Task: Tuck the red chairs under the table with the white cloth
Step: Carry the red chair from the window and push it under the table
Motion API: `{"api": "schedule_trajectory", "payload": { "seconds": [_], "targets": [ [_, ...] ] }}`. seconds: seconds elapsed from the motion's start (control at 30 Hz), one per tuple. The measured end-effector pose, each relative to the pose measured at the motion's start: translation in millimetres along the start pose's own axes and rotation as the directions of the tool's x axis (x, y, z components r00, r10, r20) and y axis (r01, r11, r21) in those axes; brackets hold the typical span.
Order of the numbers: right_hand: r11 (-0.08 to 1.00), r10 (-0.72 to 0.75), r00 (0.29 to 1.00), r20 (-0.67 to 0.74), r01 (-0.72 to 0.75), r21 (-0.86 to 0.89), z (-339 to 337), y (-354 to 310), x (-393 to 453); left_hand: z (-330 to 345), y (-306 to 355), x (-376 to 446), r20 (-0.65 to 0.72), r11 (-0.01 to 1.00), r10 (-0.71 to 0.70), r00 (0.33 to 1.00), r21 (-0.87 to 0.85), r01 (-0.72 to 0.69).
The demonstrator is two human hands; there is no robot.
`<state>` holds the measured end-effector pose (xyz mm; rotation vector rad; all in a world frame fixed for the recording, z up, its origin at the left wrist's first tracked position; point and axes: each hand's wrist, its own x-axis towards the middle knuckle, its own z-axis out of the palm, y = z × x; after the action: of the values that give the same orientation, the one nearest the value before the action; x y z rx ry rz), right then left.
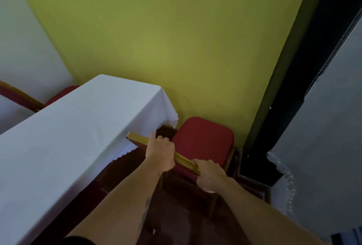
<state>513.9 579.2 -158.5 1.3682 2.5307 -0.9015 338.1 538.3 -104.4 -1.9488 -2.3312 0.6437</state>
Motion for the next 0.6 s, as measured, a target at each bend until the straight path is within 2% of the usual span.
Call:
{"api": "schedule_trajectory", "payload": {
  "seconds": [0.23,0.33,0.4,0.5,0.6],
  "targets": [
    [0.999,-0.011,0.998,0.061,0.008,0.038,-14.6,22.2,-27.2,-2.8,26.3,-38.2,-0.021,0.99,0.03,0.999,-0.134,-0.033],
    [0.994,0.072,0.997,0.003,-0.072,0.085,-15.0,37.9,-42.2,1.4,29.6,-52.3,-0.107,0.953,0.119,0.987,-0.266,-0.144],
    [0.977,0.166,0.983,-0.075,-0.153,0.149,-14.4,48.8,-50.8,9.4,20.1,-59.1,-0.151,0.876,0.176,0.973,-0.427,-0.225],
    [0.904,0.344,0.923,-0.174,-0.275,0.327,-13.1,61.2,-61.4,26.4,-11.2,-69.4,-0.062,0.743,0.23,0.971,-0.633,-0.217],
    [0.74,0.52,0.842,-0.143,-0.361,0.568,-5.5,60.0,-71.7,51.5,-47.3,-76.1,0.14,0.694,0.237,0.961,-0.717,-0.066]
  ]
}}
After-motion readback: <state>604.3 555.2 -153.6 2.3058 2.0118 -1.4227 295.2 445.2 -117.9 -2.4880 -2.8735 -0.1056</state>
